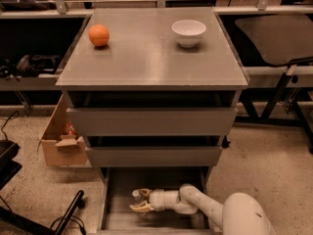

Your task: Pick water bottle from bottom drawer and place on counter

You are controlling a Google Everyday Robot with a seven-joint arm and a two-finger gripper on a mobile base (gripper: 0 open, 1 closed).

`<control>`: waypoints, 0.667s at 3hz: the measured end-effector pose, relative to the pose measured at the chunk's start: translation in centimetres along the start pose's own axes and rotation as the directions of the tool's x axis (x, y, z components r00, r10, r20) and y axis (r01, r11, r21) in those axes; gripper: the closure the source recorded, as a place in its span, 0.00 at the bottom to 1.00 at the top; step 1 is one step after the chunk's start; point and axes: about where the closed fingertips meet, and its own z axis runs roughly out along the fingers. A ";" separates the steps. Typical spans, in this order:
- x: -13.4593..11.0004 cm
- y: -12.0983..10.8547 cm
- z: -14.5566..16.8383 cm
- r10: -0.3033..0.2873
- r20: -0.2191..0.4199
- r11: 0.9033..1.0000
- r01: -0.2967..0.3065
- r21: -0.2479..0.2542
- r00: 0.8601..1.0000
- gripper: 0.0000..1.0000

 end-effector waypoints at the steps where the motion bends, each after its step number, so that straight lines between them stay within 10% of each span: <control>1: -2.3 -0.1 -0.8 -0.004 -0.012 1.000 0.004 0.030 1.000 0.87; 2: -6.5 0.4 -2.7 -0.005 -0.033 0.997 0.008 0.080 0.999 1.00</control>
Offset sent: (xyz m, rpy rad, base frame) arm -0.0397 -0.0222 0.1341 -0.0637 0.0023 -0.0950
